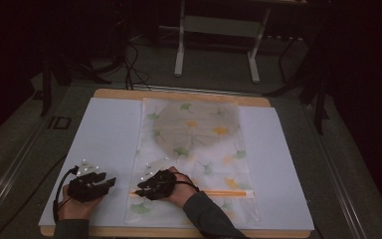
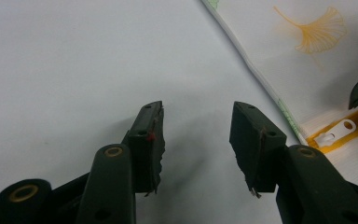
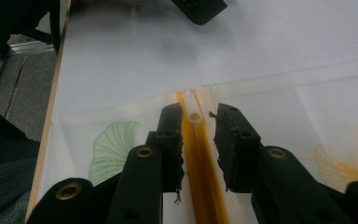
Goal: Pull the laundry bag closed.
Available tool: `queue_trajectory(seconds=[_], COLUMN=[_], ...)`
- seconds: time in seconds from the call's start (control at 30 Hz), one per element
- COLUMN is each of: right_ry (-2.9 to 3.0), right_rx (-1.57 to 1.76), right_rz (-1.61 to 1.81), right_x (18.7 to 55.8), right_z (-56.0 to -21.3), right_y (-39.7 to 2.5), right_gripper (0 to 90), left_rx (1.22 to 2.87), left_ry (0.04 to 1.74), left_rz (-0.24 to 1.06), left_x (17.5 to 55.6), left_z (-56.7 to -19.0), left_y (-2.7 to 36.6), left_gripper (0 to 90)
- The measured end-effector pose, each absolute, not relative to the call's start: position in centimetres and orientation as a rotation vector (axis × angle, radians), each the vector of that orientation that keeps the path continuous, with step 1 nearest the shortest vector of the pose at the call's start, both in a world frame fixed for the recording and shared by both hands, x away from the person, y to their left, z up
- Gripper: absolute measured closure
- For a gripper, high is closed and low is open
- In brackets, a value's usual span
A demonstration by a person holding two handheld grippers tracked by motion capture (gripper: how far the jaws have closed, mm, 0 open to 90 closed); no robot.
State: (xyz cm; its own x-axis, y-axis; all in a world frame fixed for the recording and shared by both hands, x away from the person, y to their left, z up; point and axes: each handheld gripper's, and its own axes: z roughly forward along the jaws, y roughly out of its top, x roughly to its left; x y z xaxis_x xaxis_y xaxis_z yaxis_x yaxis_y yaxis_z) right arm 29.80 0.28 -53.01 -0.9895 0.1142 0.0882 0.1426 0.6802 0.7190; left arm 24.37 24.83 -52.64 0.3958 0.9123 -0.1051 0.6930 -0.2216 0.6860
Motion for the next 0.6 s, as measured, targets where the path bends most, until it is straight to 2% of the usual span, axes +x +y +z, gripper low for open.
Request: queue_trajectory(seconds=[0.5,0.6], right_ry=[-2.836,-2.829], right_rx=[-0.222,-0.219], right_rz=[-1.183,-1.177], right_x=[30.1,30.1], right_z=[-53.6,-53.7], right_y=[1.8,2.0], right_gripper=[75.1,80.1], left_rx=[1.998,2.001], left_ry=[1.365,1.363], left_rz=[0.420,0.417], left_x=[24.4,24.4], left_z=[-52.6,-52.6], left_y=[24.8,24.8], left_gripper=[54.4,54.4])
